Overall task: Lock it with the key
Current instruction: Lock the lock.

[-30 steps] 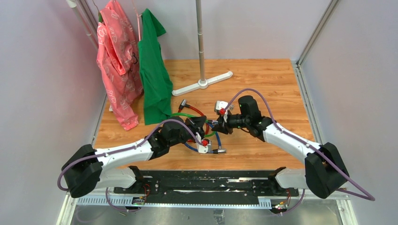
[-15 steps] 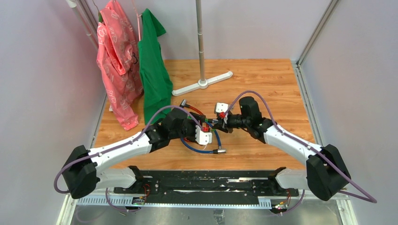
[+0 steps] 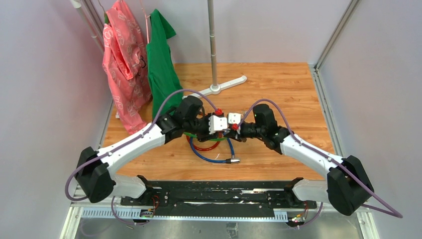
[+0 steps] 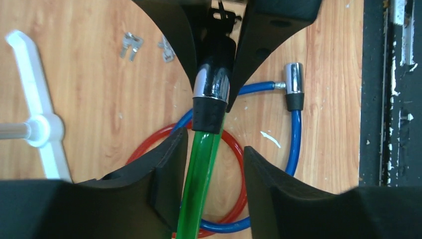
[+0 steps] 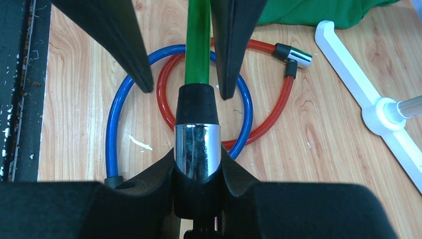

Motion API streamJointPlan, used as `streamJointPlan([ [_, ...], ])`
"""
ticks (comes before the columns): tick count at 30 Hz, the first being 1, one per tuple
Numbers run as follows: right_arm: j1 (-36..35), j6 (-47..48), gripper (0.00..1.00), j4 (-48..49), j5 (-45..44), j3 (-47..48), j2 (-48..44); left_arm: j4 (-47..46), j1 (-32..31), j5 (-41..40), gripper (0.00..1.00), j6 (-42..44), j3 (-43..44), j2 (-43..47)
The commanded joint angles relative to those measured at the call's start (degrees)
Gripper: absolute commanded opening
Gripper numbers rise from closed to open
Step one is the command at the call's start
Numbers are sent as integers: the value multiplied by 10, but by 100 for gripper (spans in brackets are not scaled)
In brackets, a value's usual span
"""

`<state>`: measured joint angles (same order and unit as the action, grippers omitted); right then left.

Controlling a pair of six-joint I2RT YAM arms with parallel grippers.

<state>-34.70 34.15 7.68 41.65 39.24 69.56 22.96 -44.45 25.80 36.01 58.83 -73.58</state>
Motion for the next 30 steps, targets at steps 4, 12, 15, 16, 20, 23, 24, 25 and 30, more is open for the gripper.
streamJointPlan([
  [4,-11,18,0,-12,-2,2,-2,-15,2,-3,34,-47,7,-41],
  [12,-12,-6,6,-2,2,3,-9,-22,4,-12,0,-88,-14,-38],
  [15,-11,-39,51,-14,-25,9,-25,-23,12,-17,0,-120,-26,-35],
  [16,-10,-48,59,-19,-39,10,-34,-25,14,-16,0,-126,-29,-35],
  [20,-2,-106,71,36,-87,-28,-85,-30,23,-10,0,-124,-42,-35],
  [23,9,-166,73,93,-109,-71,-136,-37,30,-3,0,-124,-46,-38],
  [24,12,-185,73,111,-130,-87,-162,-38,33,3,0,-125,-46,-38],
  [25,14,-209,73,133,-145,-110,-175,-38,35,7,0,-127,-46,-38],
  [30,9,-306,60,270,-230,-241,-268,-47,40,10,0,-153,-48,-36],
])
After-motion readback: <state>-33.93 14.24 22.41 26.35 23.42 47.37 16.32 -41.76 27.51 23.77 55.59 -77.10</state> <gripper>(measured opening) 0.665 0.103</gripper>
